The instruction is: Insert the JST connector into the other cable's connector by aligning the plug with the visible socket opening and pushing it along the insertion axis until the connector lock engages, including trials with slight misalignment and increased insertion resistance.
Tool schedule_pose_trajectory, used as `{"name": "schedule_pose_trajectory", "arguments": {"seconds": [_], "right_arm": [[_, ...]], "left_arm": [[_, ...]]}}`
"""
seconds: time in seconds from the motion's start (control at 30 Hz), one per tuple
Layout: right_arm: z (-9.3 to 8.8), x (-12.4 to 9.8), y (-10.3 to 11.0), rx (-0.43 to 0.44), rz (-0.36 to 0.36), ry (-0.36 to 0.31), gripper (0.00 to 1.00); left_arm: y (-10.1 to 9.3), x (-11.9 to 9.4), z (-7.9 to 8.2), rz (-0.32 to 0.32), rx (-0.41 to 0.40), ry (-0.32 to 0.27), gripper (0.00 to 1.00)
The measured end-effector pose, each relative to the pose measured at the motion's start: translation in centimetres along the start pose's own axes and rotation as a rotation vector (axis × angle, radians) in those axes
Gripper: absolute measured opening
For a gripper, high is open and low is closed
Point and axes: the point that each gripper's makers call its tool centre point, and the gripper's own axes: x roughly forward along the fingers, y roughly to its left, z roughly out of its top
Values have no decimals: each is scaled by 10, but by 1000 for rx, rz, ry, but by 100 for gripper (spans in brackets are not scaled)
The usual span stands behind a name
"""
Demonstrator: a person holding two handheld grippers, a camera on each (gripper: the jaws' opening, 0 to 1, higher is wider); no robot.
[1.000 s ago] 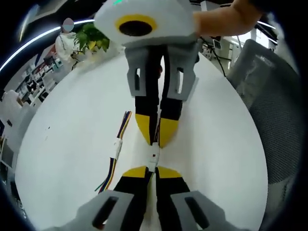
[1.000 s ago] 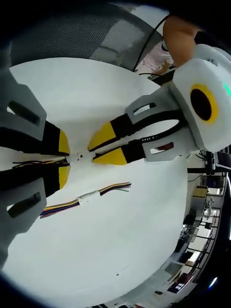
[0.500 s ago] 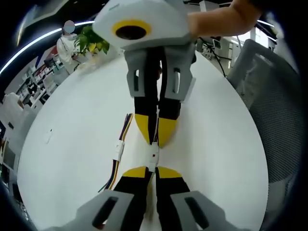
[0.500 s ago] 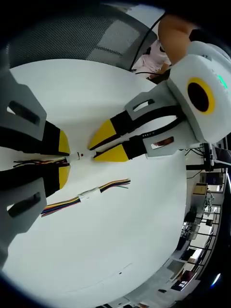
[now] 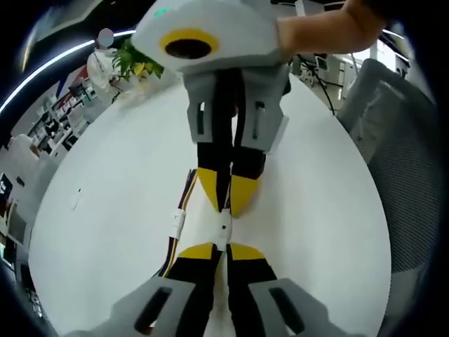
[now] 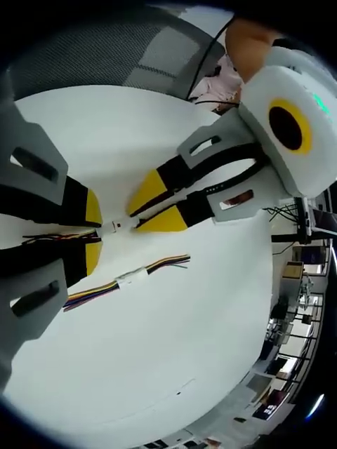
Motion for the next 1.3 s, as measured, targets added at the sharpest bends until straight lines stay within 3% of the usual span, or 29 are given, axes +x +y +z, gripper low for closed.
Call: {"name": "schedule_pose_trajectory", "arguments": {"seconds": [0.2,0.5,0.83,0.87,0.9,1.0,1.07,1.23,1.3], "right_arm": [[-1,0,-2,-19,-13,1,3],[-2,2,0,-22,5,-7,3],[-6,3,-1,-35,0,24,3],[-5,4,2,-40,18,20,3],[-2,5,10,-23,59,12,3],[-3,7,6,-81,13,37,3],[-4,6,6,-53,27,30,3],[-7,2,1,-48,17,26,3],[-3,3,0,-32,22,13,3]], "left_arm": [[-3,1,4,0,-3,-23,0],[-2,6,0,-4,26,-11,0],[-2,10,1,-14,30,-18,0],[-1,10,11,-15,37,-69,0],[-2,9,18,-25,-9,-103,0],[0,9,12,-16,23,-58,0],[-2,7,8,-28,11,-59,0],[4,-2,-9,10,-20,-31,4],[7,-6,-9,21,-50,-49,7]]}}
